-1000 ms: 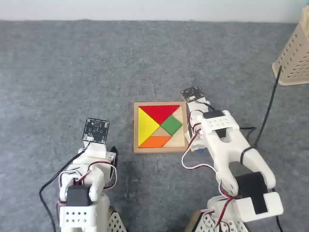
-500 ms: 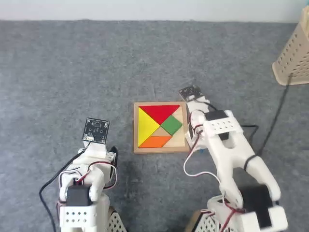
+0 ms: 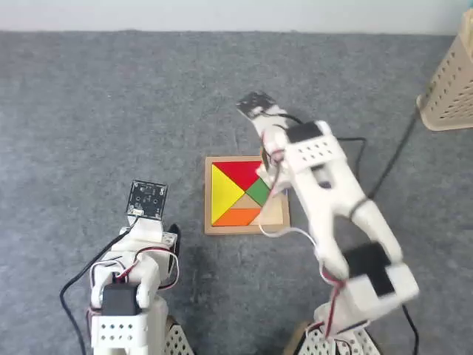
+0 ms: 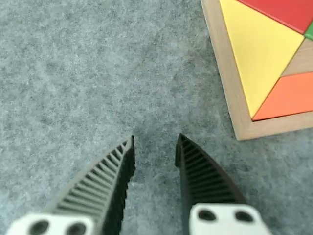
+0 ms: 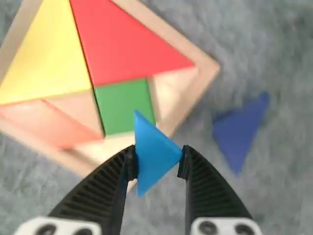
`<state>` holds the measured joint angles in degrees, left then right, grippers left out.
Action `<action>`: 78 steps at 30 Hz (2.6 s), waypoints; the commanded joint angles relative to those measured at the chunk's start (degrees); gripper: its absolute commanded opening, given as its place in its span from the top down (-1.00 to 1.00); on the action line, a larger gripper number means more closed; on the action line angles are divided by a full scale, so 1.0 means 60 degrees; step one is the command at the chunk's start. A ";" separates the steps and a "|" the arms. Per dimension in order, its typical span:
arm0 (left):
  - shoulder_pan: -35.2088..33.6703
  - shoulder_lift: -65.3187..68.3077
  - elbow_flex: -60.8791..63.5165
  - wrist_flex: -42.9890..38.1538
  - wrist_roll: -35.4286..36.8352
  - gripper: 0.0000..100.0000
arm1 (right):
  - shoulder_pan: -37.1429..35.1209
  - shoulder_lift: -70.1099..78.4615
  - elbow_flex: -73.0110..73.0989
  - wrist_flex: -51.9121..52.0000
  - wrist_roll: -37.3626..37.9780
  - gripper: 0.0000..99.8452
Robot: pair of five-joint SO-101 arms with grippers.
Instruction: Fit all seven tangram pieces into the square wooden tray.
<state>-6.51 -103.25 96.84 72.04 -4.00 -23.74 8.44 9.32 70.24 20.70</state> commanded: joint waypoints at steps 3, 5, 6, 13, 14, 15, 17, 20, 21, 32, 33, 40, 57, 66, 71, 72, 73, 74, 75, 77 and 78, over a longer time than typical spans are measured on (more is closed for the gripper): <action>0.0000 -0.0147 -0.0051 0.0044 0.0073 0.73 | -0.0447 0.1473 -0.1729 0.0139 0.2491 0.85; 0.0000 -0.0147 -0.0051 0.0044 0.0073 0.73 | -0.0579 0.1722 -0.1832 0.0256 0.3355 0.85; 0.0000 -0.0147 -0.0051 0.0044 0.0073 0.73 | -0.0667 0.1751 -0.1817 0.0286 0.3692 0.85; 0.0000 -0.0147 -0.0051 0.0044 0.0073 0.73 | -0.0989 0.1736 -0.1861 0.0637 0.3736 0.80; 0.0000 -0.0147 -0.0051 0.0044 0.0073 0.73 | -0.1004 0.1736 -0.1861 0.0637 0.3575 0.76; 0.0000 -0.0147 -0.0051 0.0044 0.0073 0.73 | -0.1004 0.1736 -0.1861 0.0623 0.3458 0.72; 0.0000 -0.0147 -0.0051 0.0044 0.0073 0.73 | -0.1004 0.1736 -0.1861 0.0579 0.3326 0.64; 0.0000 -0.0147 -0.0051 0.0044 0.0073 0.73 | -0.1004 0.1722 -0.1919 0.0564 0.3033 0.61; 0.0000 -0.0147 -0.0051 0.0044 0.0073 0.73 | -0.0974 0.1722 -0.2037 0.0564 0.2872 0.61; 0.0000 -0.0147 -0.0051 0.0044 0.0073 0.73 | -0.0432 -0.0051 -0.1626 0.0564 0.0703 0.98; 0.0000 -0.0147 -0.0051 0.0044 0.0073 0.73 | -0.0447 -0.0374 -0.1260 0.0564 0.0615 0.99; 0.0000 -0.0147 -0.0051 0.0044 0.0073 0.73 | -0.0476 -0.1985 0.3077 -0.2249 0.0586 0.99; 0.0000 -0.0147 -0.0051 0.0044 0.0073 0.73 | -0.0491 -0.1883 0.4161 -0.3656 0.0176 0.99; 0.0000 -0.0147 -0.0051 0.0044 0.0073 0.73 | -0.0447 -0.0330 0.2637 -0.3729 0.0132 0.99; 0.0000 -0.0147 -0.0051 0.0044 0.0073 0.73 | -0.0403 -0.1429 0.2725 -0.3158 -0.0366 0.99; 0.0000 -0.0147 -0.0051 0.0044 0.0073 0.73 | -0.0330 -0.1824 0.2828 -0.3040 -0.0498 0.99; 0.0000 -0.0147 -0.0051 0.0044 0.0073 0.73 | -0.0242 -0.2234 0.2945 -0.2908 -0.0557 0.99; 0.0000 -0.0147 -0.0051 0.0044 0.0073 0.73 | -0.0139 -0.2615 0.3077 -0.2733 -0.0513 0.99; 0.0000 -0.0147 -0.0051 0.0044 0.0073 0.73 | -0.0007 -0.2938 0.3179 -0.2542 -0.0308 0.99; 0.0000 -0.0147 -0.0051 0.0044 0.0073 0.73 | 0.0330 -0.3363 0.3326 -0.2015 0.0703 0.99; 0.0000 -0.0147 -0.0051 0.0044 0.0073 0.73 | 0.0491 -0.3421 0.3326 -0.1780 0.1260 0.99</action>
<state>-6.51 -103.25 96.84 72.04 -4.00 -23.74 -6.42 29.63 55.74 20.97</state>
